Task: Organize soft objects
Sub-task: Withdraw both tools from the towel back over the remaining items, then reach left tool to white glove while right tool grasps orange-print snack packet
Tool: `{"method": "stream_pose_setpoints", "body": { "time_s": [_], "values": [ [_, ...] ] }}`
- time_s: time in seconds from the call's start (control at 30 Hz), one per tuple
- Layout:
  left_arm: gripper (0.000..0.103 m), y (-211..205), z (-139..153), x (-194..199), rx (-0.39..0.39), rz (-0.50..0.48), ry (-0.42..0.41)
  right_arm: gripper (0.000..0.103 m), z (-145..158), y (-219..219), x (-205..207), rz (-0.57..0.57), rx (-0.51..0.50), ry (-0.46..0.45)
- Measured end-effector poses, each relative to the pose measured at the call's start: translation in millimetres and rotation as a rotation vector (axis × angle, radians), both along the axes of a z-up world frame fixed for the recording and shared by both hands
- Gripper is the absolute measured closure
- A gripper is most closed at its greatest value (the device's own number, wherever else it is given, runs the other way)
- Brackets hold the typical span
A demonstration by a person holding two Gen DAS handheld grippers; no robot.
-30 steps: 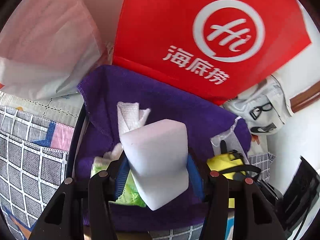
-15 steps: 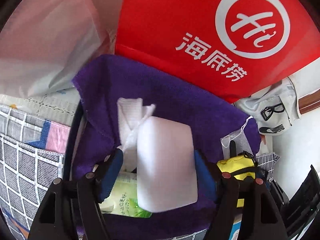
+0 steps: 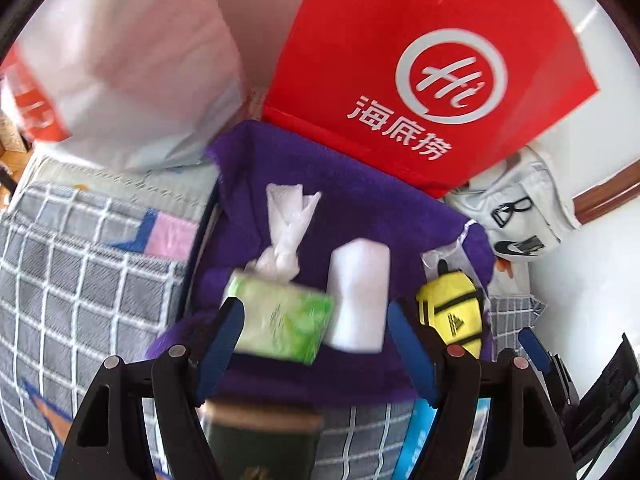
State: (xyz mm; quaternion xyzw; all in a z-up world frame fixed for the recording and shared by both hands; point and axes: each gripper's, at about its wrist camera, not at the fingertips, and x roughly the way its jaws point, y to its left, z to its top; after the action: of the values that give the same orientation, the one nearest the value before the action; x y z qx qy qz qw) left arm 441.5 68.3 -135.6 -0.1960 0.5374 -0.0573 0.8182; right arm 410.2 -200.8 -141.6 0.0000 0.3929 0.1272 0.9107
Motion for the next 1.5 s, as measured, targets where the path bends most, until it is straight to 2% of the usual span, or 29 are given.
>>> {"method": "stream_pose_setpoints", "body": {
  "time_s": [0.1,0.27,0.4,0.57,0.73,0.9,1.1,1.3,1.5],
  "values": [
    [0.03,3.4,10.2,-21.4,0.0,0.003,-0.021,0.039,6.7,-2.6,-20.9,-0.029,0.014,-0.034],
    [0.03,7.1,27.9,-68.9,0.008,0.017,-0.074,0.04,13.8,-8.8,-59.1,-0.05,0.052,-0.033],
    [0.03,9.8,34.8,-104.5,0.022,0.027,-0.097,0.04,11.6,-7.7,-88.2,-0.033,0.086,0.018],
    [0.03,10.8,40.7,-149.9,0.032,0.025,-0.131,0.04,12.2,-6.3,-126.3,-0.053,0.053,0.023],
    [0.03,7.6,38.4,-187.0,0.04,0.015,-0.145,0.04,12.7,-13.1,-158.6,-0.059,0.086,0.04],
    [0.03,2.2,24.5,-216.1,0.039,0.0,-0.133,0.04,9.9,-13.1,-187.9,-0.052,0.091,0.042],
    [0.03,6.0,-0.1,-241.2,0.036,0.019,-0.101,0.04,1.3,1.2,-224.8,0.031,0.074,0.024],
    [0.03,12.6,-21.5,-259.3,0.034,0.044,-0.076,0.04,-33.6,22.9,-246.8,0.121,0.068,0.092],
    [0.03,14.5,-40.5,-270.6,0.024,0.04,-0.06,0.04,-72.2,36.4,-249.4,0.122,0.048,0.174]
  ]
}}
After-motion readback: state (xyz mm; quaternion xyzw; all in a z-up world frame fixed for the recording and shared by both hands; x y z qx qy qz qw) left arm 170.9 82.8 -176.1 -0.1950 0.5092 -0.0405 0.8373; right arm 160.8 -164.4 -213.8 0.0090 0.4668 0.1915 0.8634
